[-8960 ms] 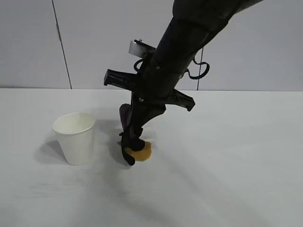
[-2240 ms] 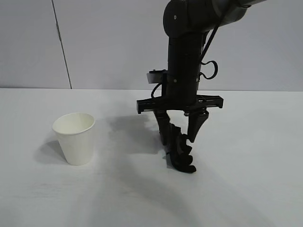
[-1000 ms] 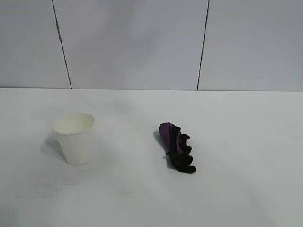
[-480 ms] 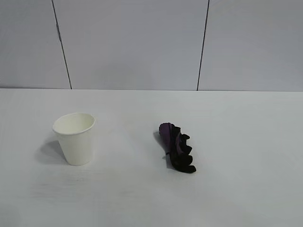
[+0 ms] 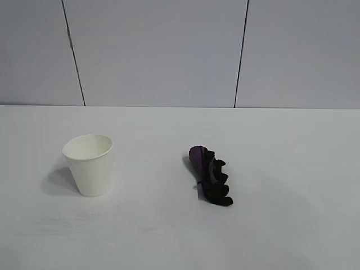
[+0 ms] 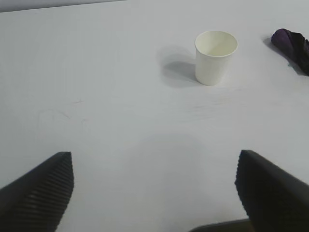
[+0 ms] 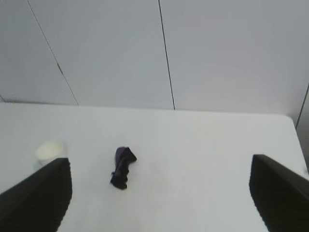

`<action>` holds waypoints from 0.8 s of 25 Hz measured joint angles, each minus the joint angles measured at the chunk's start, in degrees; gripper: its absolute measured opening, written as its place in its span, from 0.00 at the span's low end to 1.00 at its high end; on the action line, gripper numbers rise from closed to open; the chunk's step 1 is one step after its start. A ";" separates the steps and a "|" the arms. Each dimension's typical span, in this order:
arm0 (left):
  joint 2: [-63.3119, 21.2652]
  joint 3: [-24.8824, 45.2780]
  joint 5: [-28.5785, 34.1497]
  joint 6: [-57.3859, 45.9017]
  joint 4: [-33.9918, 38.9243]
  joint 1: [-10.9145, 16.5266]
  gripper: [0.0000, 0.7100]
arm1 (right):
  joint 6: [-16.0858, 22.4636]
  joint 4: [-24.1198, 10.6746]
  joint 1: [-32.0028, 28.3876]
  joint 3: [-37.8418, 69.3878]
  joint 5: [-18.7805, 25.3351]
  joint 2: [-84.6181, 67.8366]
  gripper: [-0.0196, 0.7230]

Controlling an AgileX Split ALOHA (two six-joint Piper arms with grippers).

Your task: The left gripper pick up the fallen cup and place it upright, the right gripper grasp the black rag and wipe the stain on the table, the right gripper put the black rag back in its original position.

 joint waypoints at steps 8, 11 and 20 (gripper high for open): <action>0.00 0.00 0.00 0.00 0.00 0.00 0.92 | 0.82 0.07 -1.50 21.85 -8.52 -8.13 0.96; 0.00 0.00 0.00 0.00 0.00 0.00 0.92 | 0.82 0.12 -4.40 25.01 -8.93 -8.13 0.96; 0.00 0.00 0.00 0.00 0.00 0.00 0.92 | -1.08 0.45 -11.90 28.21 -9.82 -8.13 0.96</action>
